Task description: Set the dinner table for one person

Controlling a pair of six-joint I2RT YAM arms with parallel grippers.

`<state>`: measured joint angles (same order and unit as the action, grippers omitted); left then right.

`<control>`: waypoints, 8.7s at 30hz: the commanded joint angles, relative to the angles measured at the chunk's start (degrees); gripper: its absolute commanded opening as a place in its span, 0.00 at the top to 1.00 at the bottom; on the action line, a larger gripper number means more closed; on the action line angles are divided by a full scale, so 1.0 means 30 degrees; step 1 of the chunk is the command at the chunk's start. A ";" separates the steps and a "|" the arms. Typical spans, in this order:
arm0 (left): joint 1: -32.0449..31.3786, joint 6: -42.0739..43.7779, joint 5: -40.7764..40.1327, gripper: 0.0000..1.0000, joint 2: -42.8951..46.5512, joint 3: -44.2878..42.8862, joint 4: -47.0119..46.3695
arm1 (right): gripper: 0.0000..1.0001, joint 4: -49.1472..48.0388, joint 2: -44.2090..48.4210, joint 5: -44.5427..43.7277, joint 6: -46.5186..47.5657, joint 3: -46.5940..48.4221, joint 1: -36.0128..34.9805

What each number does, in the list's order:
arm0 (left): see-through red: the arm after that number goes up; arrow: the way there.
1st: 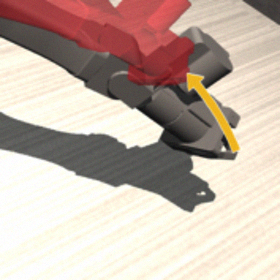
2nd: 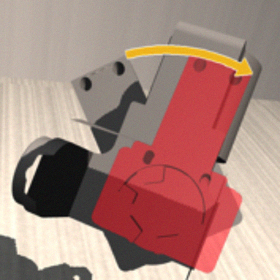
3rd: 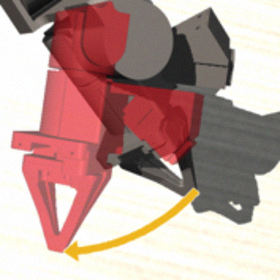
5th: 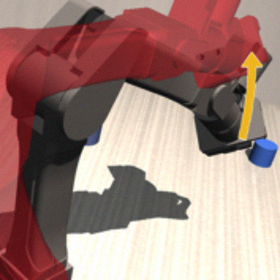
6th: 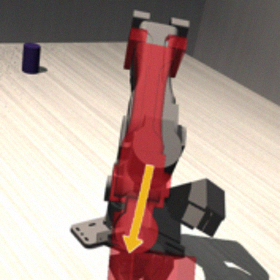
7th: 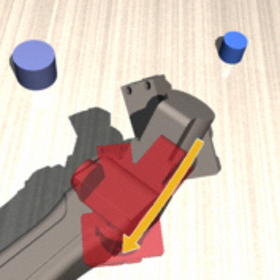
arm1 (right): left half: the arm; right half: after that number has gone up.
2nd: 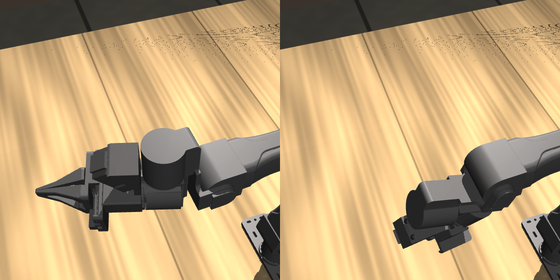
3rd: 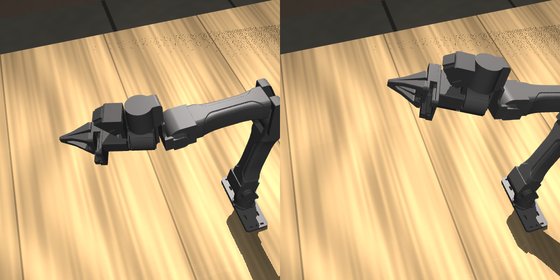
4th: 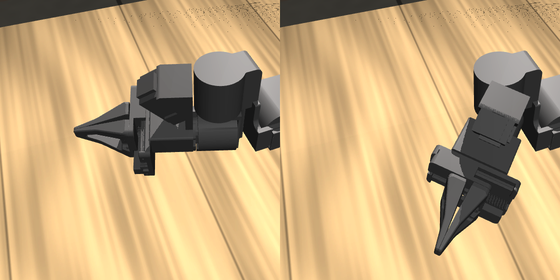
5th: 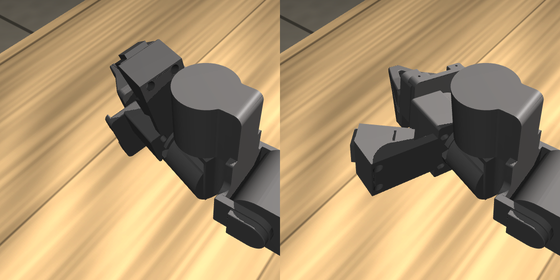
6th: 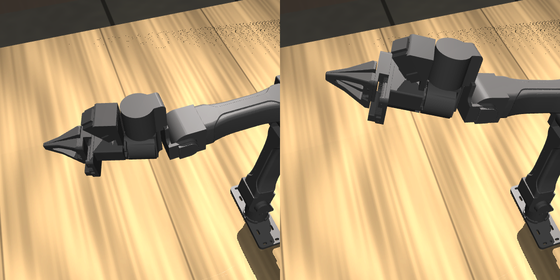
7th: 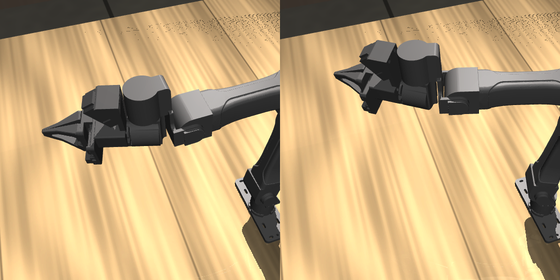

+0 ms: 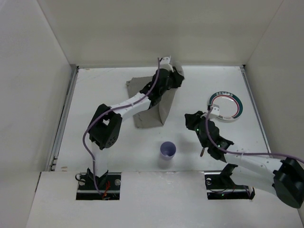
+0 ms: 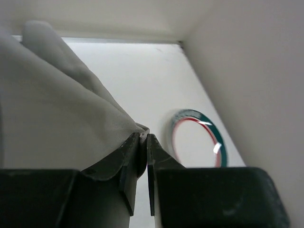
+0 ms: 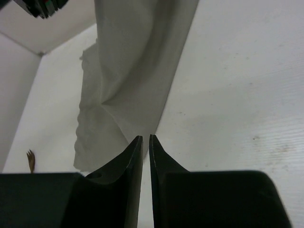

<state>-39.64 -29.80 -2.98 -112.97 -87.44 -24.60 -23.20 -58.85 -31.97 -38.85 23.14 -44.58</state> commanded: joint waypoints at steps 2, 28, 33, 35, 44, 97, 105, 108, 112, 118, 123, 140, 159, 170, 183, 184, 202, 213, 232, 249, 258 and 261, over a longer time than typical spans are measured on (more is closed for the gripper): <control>-0.0978 0.0268 0.3624 0.90 -0.1334 -0.2167 -0.1759 | 0.84 -0.0646 0.2941 -0.2994 -0.0907 -0.1206 0.0342; 0.5052 -0.0642 -0.4137 0.44 0.4731 1.1219 0.2369 | 0.75 -0.0674 0.1250 -0.1387 -0.1288 -0.0828 0.1310; 0.5288 -0.1140 -0.3048 0.52 0.3058 1.0689 0.2691 | 0.70 -0.1084 0.0809 -0.1093 -0.0967 -0.0681 0.1193; 0.5230 -0.1199 -0.3136 0.60 0.2852 1.0689 0.2984 | 0.70 -0.1143 0.0808 -0.1034 -0.0907 -0.0710 0.1251; 0.7539 -0.1259 -0.4628 0.98 0.3991 1.2211 0.2839 | 0.61 -0.1202 0.0223 -0.1034 -0.0849 -0.0505 0.1193; 0.5522 -0.6705 -0.2257 0.73 0.4844 1.7046 -0.2786 | 0.91 0.7762 -0.7520 0.1927 -0.2312 0.7383 0.5883; 0.5640 -0.7263 -0.2257 0.74 0.4668 1.7164 -0.2962 | 0.65 0.9373 -0.4204 0.2072 -0.5359 0.3247 0.4271; 0.5640 -0.7322 -0.2257 0.74 0.4726 1.7251 -0.2991 | 0.55 0.9900 -0.3443 0.1575 -0.5157 0.3302 0.4064; 0.5669 -0.7322 -0.2345 0.74 0.4843 1.7310 -0.3049 | 0.49 0.8476 -0.3727 0.0285 -0.2734 0.4792 0.4064; 0.5756 -0.7293 -0.2345 0.74 0.5340 1.7661 -0.3314 | 0.52 0.6122 -1.0372 0.2186 0.0590 1.0414 0.5816; 0.5845 -0.7322 -0.2345 0.74 0.5605 1.7896 -0.3606 | 0.49 0.6795 -1.3572 0.2628 0.0028 1.2382 0.7577; 0.5874 -0.7380 -0.2199 0.74 0.5254 1.7779 -0.3695 | 0.52 0.7264 -1.3987 0.4677 0.0295 1.2561 0.7813; 0.6138 -0.7585 -0.2287 0.74 0.5517 1.8101 -0.3900 | 0.61 0.8231 -1.5422 0.6963 -0.0380 1.3733 0.8194; 0.6928 -0.8581 -0.2345 0.66 0.5458 1.8628 -0.3929 | 0.96 0.6034 -1.0943 0.3979 -0.1199 1.0807 0.8926; 0.8100 -0.9577 -0.2345 0.61 0.5722 1.9390 -0.3929 | 0.65 0.9462 -1.1763 0.1726 -0.1174 1.1126 0.9279; 0.8159 -0.9665 -0.2345 0.61 0.5751 1.9448 -0.3958 | 0.59 0.9491 -1.1586 0.1227 -0.0910 1.1155 0.9192; 0.8453 -1.0046 -0.3049 0.62 0.6369 2.0182 -0.4280 | 0.27 1.0750 -1.5538 0.5030 -0.0176 1.5022 0.7989; 0.8042 -1.0310 -0.2521 0.63 0.5312 1.9771 -0.4749 | 0.84 1.1103 -1.7033 0.6466 -0.0995 1.6983 0.8984; 0.6343 -1.1131 -0.4687 0.69 0.7155 2.1351 -0.2934 | 0.84 1.1194 -1.8237 0.6027 -0.0351 1.8952 1.0392; 0.5026 -1.0807 -0.5860 0.68 0.8798 2.1997 -0.2640 | 0.82 0.9845 -1.5480 0.5148 -0.0585 1.5169 1.0626; 0.4790 -1.0167 -0.6738 0.68 1.0903 2.1793 -0.1411 | 0.48 0.9638 -1.4781 0.4855 -0.0146 1.5170 1.0919; 0.4675 -0.8558 -0.7352 0.67 1.2834 2.1180 -0.0388 | 0.38 0.9346 -1.3464 0.4737 -0.0291 1.4439 1.0919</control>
<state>-25.63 -60.40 -21.23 -79.92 -22.98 -29.85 8.23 -105.45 -15.59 -40.03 67.57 -11.99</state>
